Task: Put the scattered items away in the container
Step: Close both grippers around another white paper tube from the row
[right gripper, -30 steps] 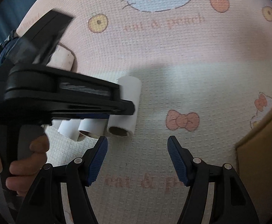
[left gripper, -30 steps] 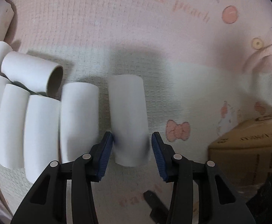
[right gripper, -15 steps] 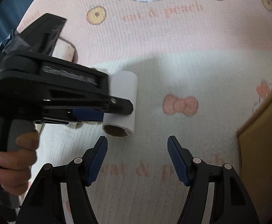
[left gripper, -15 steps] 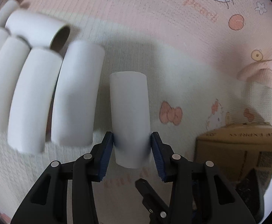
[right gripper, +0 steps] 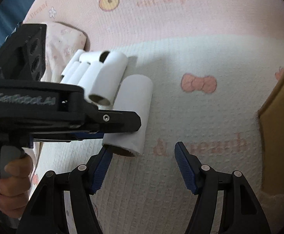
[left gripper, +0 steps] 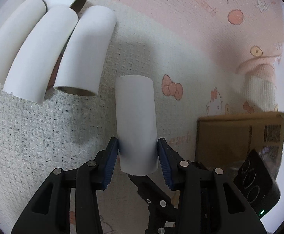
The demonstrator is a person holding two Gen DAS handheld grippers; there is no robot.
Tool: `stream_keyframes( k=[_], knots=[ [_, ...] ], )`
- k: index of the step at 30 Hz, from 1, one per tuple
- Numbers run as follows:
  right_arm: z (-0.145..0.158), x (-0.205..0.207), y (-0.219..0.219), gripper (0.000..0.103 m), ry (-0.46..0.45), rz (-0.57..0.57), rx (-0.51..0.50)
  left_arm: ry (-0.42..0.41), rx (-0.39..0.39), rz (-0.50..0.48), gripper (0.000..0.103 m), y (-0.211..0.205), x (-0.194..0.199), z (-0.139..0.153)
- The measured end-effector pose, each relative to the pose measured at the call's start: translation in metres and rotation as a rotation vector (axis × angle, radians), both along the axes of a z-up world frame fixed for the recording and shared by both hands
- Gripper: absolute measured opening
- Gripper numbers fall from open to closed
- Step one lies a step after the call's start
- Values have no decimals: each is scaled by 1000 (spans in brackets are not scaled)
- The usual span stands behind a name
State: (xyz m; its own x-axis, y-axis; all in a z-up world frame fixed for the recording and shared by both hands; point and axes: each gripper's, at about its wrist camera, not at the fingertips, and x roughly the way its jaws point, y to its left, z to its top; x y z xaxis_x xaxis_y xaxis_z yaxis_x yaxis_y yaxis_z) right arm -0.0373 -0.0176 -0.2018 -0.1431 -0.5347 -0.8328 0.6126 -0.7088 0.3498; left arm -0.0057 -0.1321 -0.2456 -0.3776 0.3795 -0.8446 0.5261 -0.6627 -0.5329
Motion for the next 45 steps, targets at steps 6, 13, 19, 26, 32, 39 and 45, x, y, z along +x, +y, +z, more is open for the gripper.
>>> stream_keyframes(
  k=[6,13,19,26,32,39,45],
  knots=[
    [9,5,5,63,32,25,15,17,37,28,45,-4,7,-1],
    [16,13,9,64,-2,15,-30,4,37,8,45,-5,6,-3],
    [15,13,-1,59,13,56,-26,17,61,-31,45,10,6,-1],
    [7,9,-1,40,-17,59,19,6,60,-35,46,7,7,-3],
    [3,7,-2,40,-29,57,32,16,55,10,53,-7,4,-1],
    [1,3,-8,40,-42,54,42,30,98,-7,54,-17,-9,-11],
    [0,2,-13,41,-47,65,60,63,141,-3,44,-18,-13,-13]
  ],
)
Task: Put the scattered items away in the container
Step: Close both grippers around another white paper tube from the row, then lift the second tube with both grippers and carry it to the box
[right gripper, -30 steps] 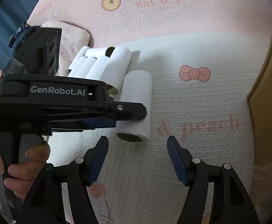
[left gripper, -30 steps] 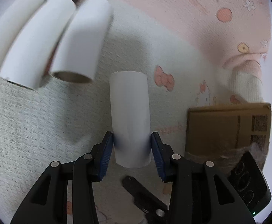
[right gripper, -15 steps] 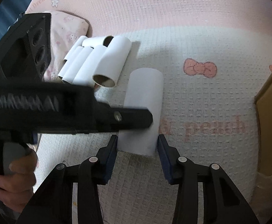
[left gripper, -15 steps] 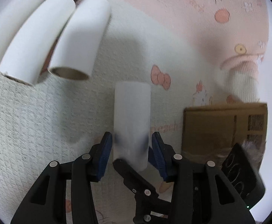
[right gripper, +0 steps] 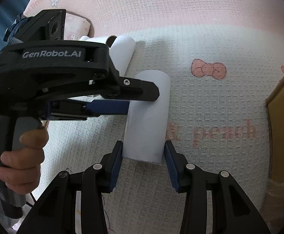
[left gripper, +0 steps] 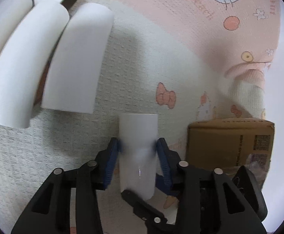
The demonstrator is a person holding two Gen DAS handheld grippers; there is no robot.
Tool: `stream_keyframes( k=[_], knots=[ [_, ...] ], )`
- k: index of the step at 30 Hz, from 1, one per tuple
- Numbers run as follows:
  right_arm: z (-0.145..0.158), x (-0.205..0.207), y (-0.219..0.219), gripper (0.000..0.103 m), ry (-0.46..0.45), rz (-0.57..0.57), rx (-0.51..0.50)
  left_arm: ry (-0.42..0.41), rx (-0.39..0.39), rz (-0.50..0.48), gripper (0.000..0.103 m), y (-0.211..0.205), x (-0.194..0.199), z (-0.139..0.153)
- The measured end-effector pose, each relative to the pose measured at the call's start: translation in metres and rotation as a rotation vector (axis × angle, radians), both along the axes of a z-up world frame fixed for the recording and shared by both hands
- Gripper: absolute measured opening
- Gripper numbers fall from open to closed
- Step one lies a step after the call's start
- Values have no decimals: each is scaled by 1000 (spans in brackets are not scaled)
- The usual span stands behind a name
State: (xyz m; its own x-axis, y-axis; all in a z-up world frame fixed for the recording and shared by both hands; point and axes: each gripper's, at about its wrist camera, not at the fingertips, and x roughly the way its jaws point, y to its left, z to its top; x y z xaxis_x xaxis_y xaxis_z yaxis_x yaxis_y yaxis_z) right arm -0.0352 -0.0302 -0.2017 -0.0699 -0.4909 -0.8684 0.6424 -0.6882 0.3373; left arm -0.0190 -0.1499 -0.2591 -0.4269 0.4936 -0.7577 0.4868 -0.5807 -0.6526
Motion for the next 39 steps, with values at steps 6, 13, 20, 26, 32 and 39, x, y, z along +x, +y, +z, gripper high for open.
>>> stream_keyframes(
  k=[6,13,20,26,32,39],
  knots=[
    [-2,-12,-1,42,-57,-23,-9,7,30,-2,44,4,6,-4],
    [-6,-20,-12,42,-74,-11,46,14,12,-26,44,13,13,-3],
    [-7,-24,-15,42,-82,-11,54,14,8,-34,44,16,17,-3],
    [-5,-17,-22,43,-40,39,81,-19,16,-8,49,13,10,-12],
    [2,-14,-24,42,-24,41,82,12,-34,-51,46,19,9,1],
    [41,-15,-24,42,43,46,77,102,-67,-91,46,23,7,44]
  ],
)
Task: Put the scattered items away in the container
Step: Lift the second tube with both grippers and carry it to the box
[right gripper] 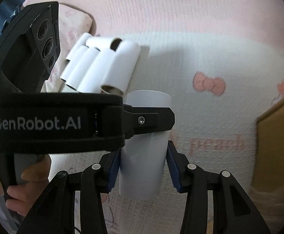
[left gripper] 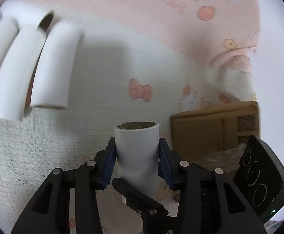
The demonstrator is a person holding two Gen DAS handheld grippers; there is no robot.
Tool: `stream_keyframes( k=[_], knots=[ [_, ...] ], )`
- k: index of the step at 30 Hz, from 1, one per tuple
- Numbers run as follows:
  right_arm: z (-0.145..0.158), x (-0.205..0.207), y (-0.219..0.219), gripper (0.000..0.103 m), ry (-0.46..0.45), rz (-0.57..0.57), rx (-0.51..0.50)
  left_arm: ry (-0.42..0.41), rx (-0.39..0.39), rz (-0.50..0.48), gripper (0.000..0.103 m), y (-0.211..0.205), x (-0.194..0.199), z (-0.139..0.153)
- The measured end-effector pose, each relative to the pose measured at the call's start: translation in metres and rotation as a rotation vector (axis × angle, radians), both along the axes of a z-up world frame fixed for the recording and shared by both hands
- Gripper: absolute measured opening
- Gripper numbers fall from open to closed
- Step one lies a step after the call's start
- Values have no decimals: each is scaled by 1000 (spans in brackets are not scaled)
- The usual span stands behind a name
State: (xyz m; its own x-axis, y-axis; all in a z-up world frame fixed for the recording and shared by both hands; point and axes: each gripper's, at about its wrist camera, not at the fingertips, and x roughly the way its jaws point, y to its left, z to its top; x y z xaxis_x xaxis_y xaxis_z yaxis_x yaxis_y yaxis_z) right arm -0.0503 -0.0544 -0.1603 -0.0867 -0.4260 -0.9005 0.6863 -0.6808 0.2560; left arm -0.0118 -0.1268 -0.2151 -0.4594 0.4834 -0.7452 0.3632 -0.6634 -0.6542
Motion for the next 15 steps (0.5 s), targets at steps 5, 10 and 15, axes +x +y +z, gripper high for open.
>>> stream_keyframes(
  k=[5,10,15],
  knots=[
    [38,5,-3,42,61,11,5,94,-44,-49,46,11,-5,48],
    [85,-2,8,42,88,-7,-18,168,-69,-89,46,22,-12,90],
    [123,-10,34,42,103,24,-43,222,-173,-142,46,40,-25,131]
  ],
)
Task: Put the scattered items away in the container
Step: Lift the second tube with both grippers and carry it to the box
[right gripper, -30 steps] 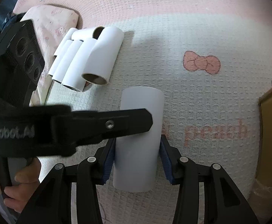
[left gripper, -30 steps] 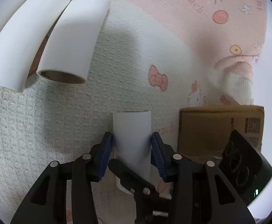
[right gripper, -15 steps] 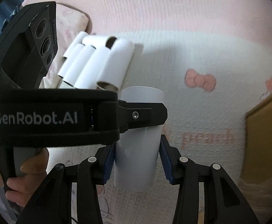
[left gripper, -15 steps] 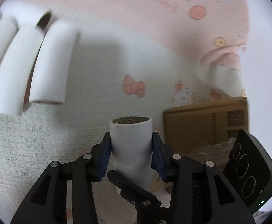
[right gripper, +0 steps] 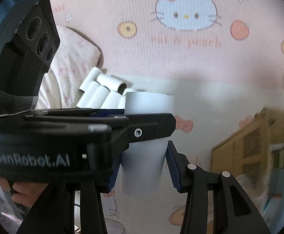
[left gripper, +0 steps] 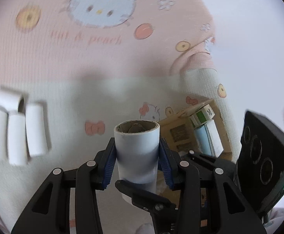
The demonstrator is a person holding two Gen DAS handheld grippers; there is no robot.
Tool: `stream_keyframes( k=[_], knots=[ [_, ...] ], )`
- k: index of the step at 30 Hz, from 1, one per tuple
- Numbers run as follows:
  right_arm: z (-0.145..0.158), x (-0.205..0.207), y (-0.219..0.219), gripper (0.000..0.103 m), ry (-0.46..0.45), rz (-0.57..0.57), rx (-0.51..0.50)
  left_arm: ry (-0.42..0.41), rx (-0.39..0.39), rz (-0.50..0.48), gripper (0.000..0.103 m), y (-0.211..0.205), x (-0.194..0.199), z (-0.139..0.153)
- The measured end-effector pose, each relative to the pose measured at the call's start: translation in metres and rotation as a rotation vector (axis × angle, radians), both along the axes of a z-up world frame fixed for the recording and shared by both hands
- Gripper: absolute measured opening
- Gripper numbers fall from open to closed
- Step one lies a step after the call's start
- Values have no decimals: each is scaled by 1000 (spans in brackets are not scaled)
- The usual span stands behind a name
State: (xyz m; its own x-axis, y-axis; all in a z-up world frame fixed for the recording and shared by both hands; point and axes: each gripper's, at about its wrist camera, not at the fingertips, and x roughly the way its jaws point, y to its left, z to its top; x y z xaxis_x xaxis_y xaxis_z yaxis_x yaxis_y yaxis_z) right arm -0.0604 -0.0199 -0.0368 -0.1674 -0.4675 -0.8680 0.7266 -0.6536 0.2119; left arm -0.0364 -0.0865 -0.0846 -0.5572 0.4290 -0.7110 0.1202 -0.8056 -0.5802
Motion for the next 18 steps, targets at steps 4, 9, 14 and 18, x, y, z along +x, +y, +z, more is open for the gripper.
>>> stream_keyframes(
  k=[4,9,14,18],
  knots=[
    [12,-4,11,42,3,-15,-15,13,-31,-51,46,13,-11,17],
    [31,-8,26,42,91,-25,17,31,-36,-115,46,37,-31,34],
    [35,-21,45,42,84,-38,35,37,-76,-162,46,60,-44,45],
    [41,-39,68,42,59,-61,22,28,-112,-187,46,83,-62,56]
  ],
)
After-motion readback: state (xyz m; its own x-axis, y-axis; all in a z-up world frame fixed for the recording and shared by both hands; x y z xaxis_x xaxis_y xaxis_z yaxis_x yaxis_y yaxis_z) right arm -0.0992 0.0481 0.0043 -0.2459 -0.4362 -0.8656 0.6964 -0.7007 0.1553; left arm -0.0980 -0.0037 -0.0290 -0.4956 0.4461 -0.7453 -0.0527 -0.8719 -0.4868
